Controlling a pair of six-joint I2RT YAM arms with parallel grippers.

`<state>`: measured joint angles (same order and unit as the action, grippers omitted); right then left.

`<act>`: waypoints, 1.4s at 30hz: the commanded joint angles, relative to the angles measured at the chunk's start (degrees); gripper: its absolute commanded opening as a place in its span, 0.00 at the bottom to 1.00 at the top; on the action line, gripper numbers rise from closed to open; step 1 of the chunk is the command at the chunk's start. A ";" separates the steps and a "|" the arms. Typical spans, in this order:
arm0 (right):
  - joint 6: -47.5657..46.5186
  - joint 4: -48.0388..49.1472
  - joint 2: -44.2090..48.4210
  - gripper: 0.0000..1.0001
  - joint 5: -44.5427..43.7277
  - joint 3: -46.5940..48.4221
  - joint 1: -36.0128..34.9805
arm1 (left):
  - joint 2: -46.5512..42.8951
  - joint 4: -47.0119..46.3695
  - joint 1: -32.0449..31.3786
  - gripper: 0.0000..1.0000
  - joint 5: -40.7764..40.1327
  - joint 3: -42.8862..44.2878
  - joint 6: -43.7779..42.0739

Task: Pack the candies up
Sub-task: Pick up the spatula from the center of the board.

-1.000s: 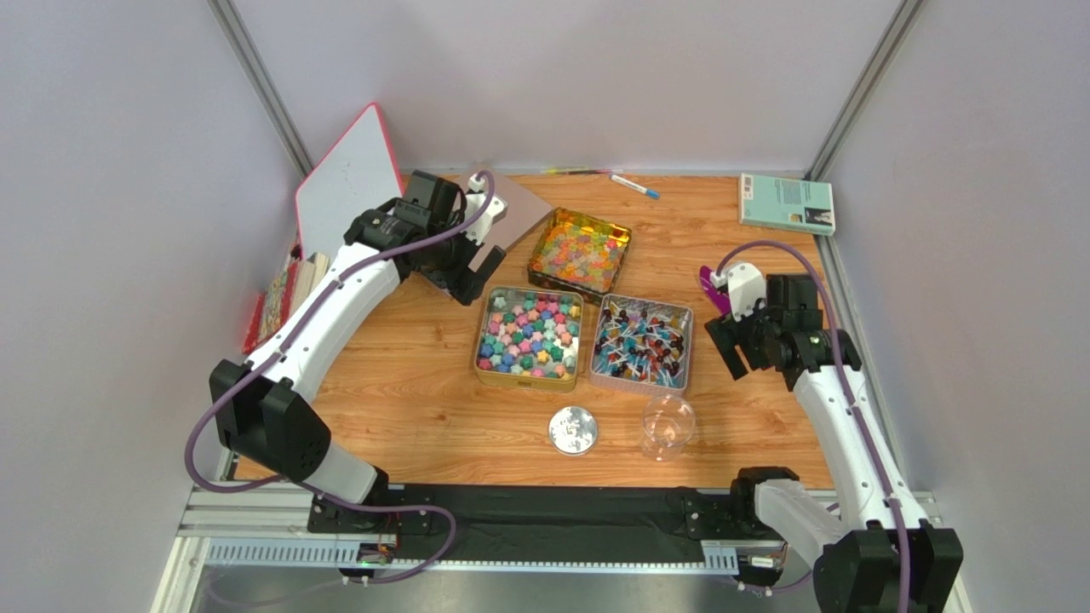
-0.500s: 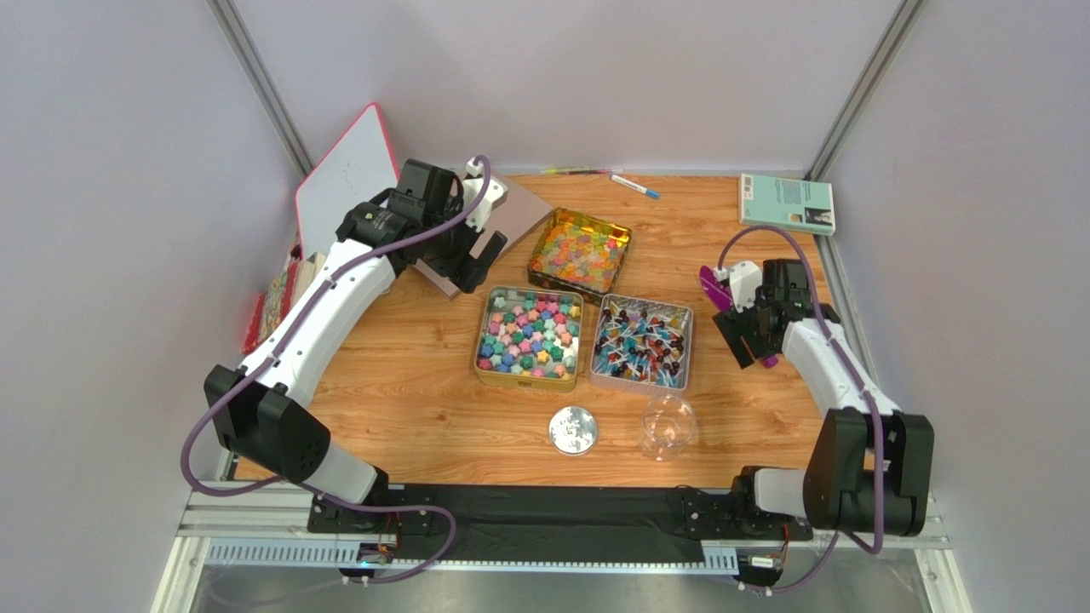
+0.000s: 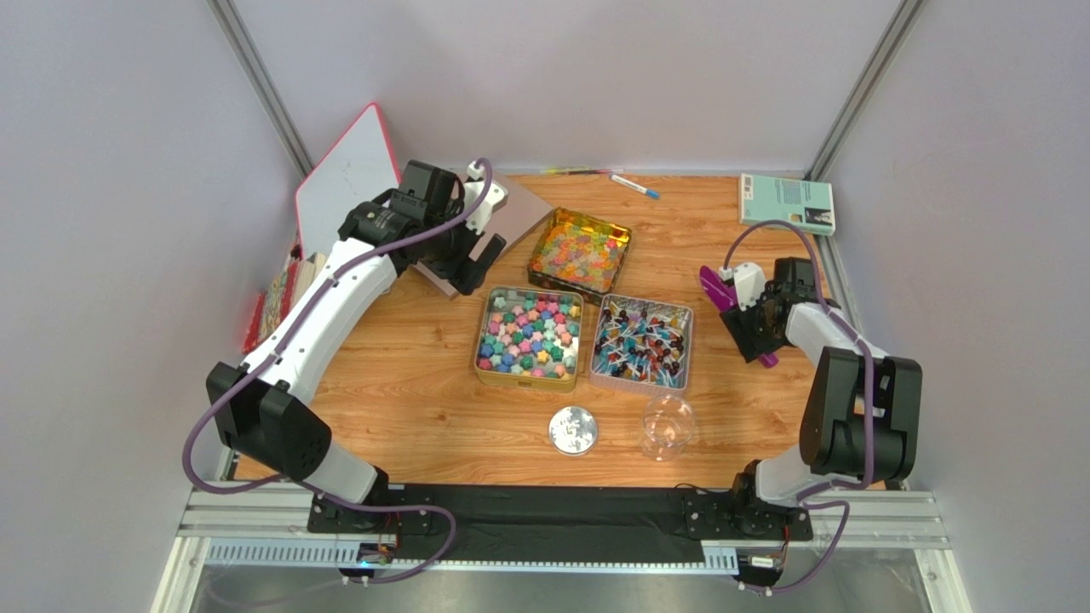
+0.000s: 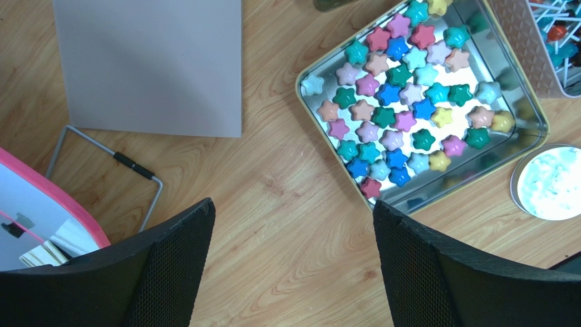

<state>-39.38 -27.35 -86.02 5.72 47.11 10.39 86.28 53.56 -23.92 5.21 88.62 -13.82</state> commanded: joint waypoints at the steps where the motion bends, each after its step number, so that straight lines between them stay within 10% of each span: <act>1: -2.63 3.45 -3.01 0.53 7.02 3.42 0.94 | 1.17 1.90 -0.69 0.89 -1.78 1.47 -1.90; 9: -6.31 -6.03 -1.63 0.00 12.91 8.07 3.32 | 1.79 2.08 -3.41 0.87 -1.44 2.87 -2.09; 18: -29.33 -67.68 4.03 0.00 42.68 39.96 1.66 | 3.98 -3.80 -3.50 0.95 23.50 17.61 0.81; 22: -25.12 -68.36 6.29 0.00 51.57 40.17 -0.54 | 6.88 -6.53 -3.50 0.84 32.39 23.61 7.39; 26: -30.14 -68.27 8.23 0.00 54.92 36.30 -7.66 | 8.46 -6.99 -3.50 0.54 35.99 25.11 6.01; 42: -26.89 -66.87 3.14 0.00 55.02 39.99 -17.33 | 3.98 -5.22 -5.08 0.73 50.33 21.16 -2.17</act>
<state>-65.93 -77.47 -82.28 59.66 84.31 -5.65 93.84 48.34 -28.10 50.28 109.38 -12.34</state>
